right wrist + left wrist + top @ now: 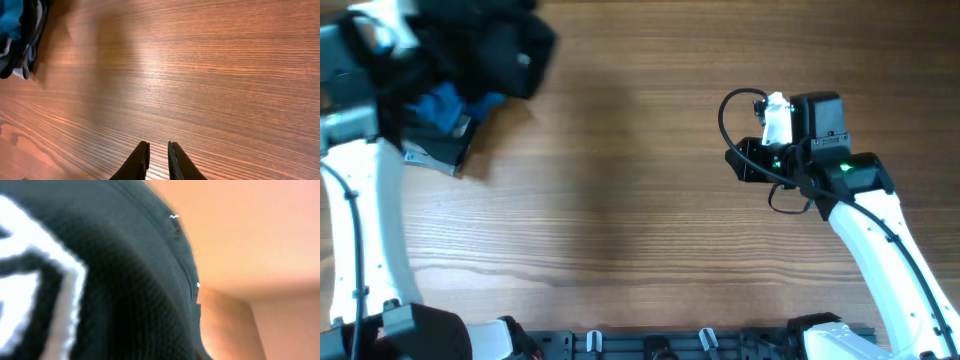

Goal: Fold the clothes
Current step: 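Place the folded shirt on top of the clothes stack with the left gripper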

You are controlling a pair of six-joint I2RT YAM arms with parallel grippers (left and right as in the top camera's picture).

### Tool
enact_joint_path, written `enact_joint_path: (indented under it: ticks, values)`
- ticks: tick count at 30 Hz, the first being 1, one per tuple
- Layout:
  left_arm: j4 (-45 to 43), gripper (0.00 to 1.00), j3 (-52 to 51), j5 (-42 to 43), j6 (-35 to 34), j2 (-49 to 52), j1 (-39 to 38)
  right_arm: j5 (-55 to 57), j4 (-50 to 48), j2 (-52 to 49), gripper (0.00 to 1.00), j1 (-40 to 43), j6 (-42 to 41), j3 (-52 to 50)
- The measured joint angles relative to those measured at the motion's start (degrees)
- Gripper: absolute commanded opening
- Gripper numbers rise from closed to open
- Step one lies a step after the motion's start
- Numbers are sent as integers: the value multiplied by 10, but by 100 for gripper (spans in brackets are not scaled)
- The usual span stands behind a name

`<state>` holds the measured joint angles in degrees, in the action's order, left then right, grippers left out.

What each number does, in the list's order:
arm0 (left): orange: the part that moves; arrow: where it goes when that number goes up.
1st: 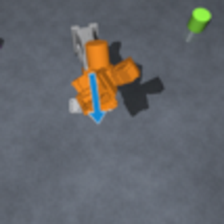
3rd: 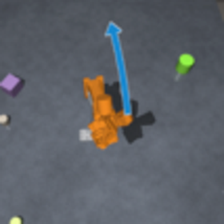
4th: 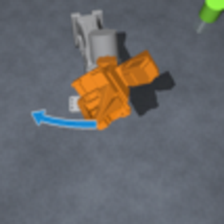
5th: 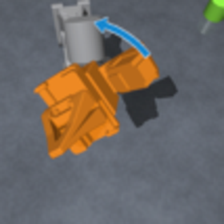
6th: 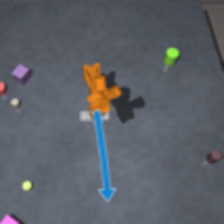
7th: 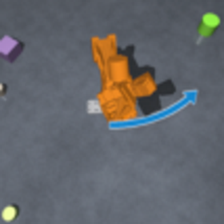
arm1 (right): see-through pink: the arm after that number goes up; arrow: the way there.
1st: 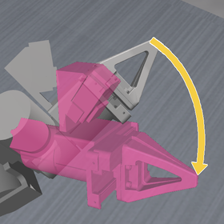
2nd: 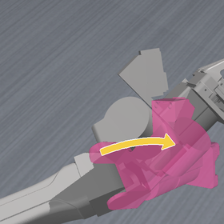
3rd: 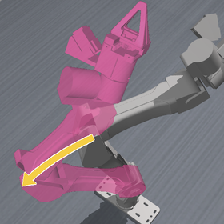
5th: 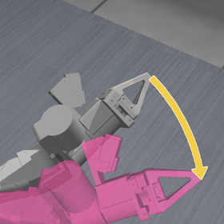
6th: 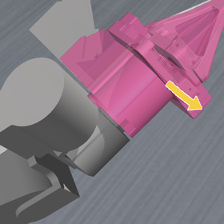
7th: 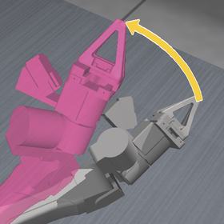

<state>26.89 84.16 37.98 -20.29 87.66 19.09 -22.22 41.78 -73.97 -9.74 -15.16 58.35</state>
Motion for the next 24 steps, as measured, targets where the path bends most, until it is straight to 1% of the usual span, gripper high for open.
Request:
enact_joint_path:
  ticks: [1, 2, 3, 4, 5, 7, 8, 9, 11, 14, 16, 17, 18, 19, 20, 21, 23, 24]
  values:
    - [-19, 4, 0, -3, -2, 8, 22, -1, 2, 0, 17, 0, 0, 0]
    - [-62, 4, 2, 1, -3, 32, 50, -4, 8, 0, 17, 0, 0, 0]
    - [-87, 24, 5, 1, -4, 62, 67, -9, 10, 0, 17, 0, 0, 0]
    - [-105, 32, 5, 1, -6, 99, 82, -13, 14, 0, 17, 0, 0, 0]
    - [-118, 53, 5, -1, -8, 148, 92, -18, 20, 0, 17, 0, 0, 0]
    - [-110, 63, 5, -2, -12, 228, 99, -22, 31, 0, 17, 0, 0, 0]
    - [-96, 78, 4, -2, -16, 250, 102, -22, 38, 0, 18, 0, 0, 0]
    - [-79, 84, 4, 1, -13, 270, 106, -22, 43, 0, 19, 0, 0, 0]
    - [-60, 98, 4, 12, -7, 268, 121, -23, 46, 0, 22, 0, 0, 0]
    - [0, 100, 4, 14, 1, 232, 162, -24, 45, 0, 34, 0, -2, 0]
    - [47, 100, 4, 7, 30, 170, 202, -24, 42, 0, 38, 0, -2, 0]
    - [61, 96, 4, 4, 43, 139, 212, -24, 40, 0, 39, 0, -2, 0]
    - [73, 70, 4, 1, 58, 99, 219, -24, 36, 0, 38, 0, -2, 0]
    - [75, 33, 5, 0, 72, 49, 222, -24, 32, 0, 33, 0, -2, 0]
    - [75, 11, 6, 1, 84, 11, 220, -24, 25, 0, 25, 0, -2, 0]
    - [74, 4, 9, 1, 104, -17, 213, -24, 16, 0, 20, 0, -3, 0]
    - [67, 4, 11, 0, 155, -27, 187, -24, 2, 0, 15, 0, -12, 0]
    - [60, 4, 11, -2, 181, -18, 169, -24, -9, 0, 10, 0, -17, 0]
